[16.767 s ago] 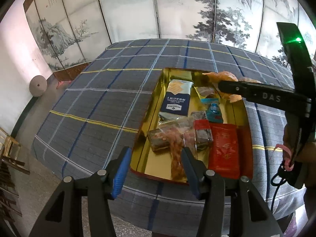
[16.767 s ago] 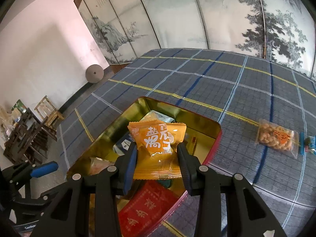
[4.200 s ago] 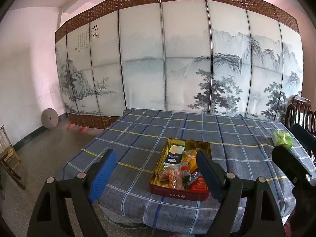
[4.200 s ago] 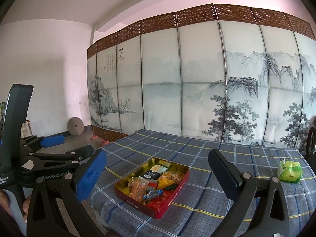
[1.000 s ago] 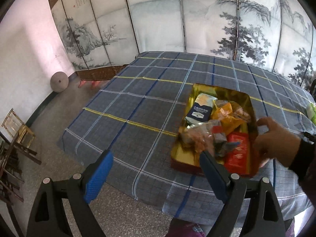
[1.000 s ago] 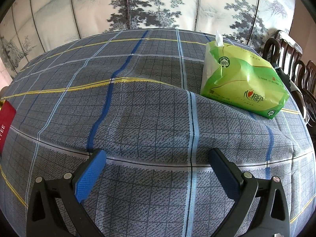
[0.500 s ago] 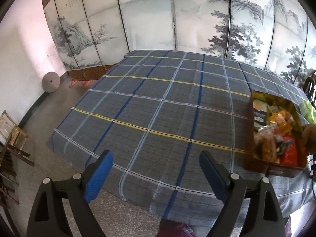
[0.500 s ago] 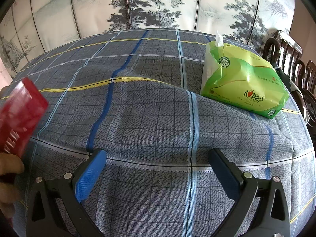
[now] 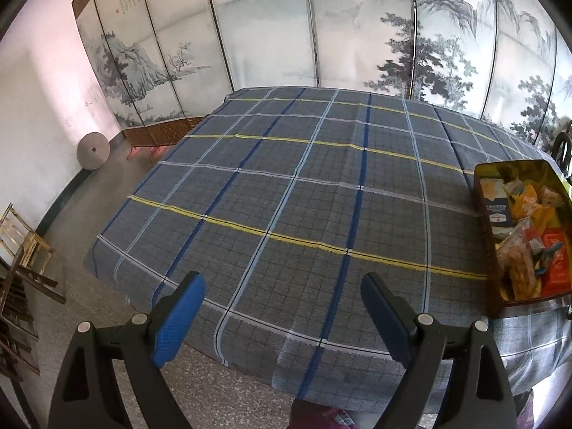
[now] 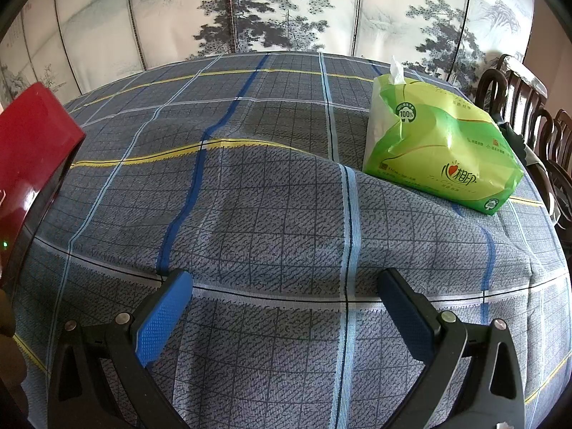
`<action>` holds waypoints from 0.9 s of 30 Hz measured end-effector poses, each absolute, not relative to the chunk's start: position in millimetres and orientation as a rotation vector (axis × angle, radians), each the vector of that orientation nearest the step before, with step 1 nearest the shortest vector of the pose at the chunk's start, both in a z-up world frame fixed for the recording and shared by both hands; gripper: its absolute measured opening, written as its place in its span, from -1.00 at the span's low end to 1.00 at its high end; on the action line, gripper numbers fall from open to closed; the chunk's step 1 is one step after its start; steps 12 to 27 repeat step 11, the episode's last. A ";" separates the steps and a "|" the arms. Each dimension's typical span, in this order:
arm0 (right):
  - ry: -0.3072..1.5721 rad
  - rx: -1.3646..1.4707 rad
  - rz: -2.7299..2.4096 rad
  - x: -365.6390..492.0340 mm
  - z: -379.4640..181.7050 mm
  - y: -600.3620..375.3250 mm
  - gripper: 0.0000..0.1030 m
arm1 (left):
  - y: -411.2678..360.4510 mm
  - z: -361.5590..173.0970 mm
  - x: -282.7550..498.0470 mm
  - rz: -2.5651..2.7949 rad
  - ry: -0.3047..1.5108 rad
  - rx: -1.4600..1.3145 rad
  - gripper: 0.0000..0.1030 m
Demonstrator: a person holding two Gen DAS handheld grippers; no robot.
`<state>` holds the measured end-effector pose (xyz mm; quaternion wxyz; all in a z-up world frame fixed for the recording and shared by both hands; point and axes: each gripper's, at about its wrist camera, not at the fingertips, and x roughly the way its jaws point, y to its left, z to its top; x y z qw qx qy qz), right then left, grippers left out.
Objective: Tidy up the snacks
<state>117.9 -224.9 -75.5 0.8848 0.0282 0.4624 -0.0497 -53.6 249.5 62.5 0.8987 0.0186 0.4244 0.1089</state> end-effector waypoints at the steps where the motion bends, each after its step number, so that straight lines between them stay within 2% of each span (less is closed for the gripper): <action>1: 0.962 0.059 -0.103 117.8 -75.5 -224.9 1.00 | 249.6 61.6 -53.0 0.224 0.881 0.038 0.76; 27: 0.962 0.059 -0.103 117.8 -75.5 -224.8 1.00 | 248.0 56.1 -49.7 0.227 0.888 0.047 0.76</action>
